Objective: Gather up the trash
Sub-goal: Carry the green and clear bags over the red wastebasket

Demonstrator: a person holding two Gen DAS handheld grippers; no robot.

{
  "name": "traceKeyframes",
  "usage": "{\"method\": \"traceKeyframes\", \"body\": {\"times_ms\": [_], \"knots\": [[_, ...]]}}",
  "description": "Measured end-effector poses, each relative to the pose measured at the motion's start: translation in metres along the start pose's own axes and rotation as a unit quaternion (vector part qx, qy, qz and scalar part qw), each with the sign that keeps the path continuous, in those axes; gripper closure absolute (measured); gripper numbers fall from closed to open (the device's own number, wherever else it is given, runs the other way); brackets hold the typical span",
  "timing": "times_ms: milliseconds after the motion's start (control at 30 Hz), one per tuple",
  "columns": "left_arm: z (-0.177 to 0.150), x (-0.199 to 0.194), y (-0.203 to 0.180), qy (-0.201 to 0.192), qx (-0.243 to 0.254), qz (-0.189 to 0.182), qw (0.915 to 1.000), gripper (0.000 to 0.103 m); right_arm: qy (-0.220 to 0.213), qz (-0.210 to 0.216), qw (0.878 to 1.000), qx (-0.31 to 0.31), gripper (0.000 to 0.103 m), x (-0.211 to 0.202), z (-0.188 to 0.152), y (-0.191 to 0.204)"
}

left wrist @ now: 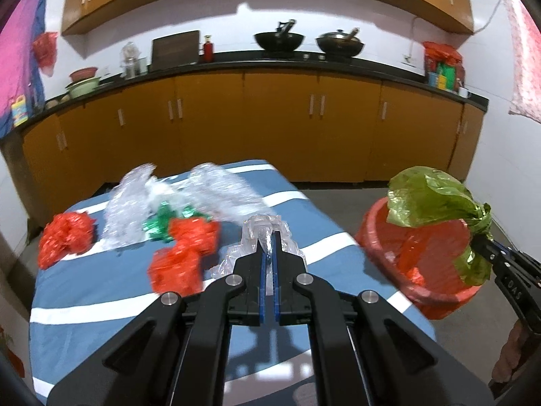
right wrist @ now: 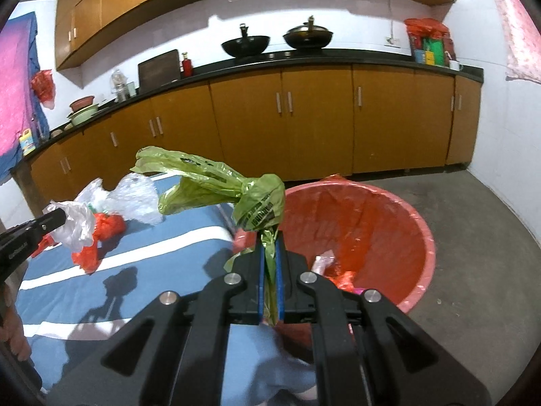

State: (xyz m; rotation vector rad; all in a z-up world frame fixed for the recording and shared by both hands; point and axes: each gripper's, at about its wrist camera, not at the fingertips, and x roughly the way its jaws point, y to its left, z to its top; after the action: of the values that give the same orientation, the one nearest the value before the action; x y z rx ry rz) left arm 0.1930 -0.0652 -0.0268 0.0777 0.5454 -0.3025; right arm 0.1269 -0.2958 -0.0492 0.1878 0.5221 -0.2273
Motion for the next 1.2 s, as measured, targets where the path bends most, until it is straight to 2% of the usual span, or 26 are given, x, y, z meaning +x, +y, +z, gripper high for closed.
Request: {"method": "traceKeyframes", "body": {"times_ms": [600, 1200], "knots": [[0.018, 0.021, -0.088, -0.008, 0.041, -0.063, 0.9971, 0.100, -0.004, -0.040, 0.999, 0.031, 0.096, 0.005, 0.003, -0.070], [0.023, 0.051, -0.144, -0.003, 0.057, -0.113, 0.9920, 0.100, -0.001, -0.058, 0.997, 0.050, 0.096, 0.028, 0.011, -0.107]]}}
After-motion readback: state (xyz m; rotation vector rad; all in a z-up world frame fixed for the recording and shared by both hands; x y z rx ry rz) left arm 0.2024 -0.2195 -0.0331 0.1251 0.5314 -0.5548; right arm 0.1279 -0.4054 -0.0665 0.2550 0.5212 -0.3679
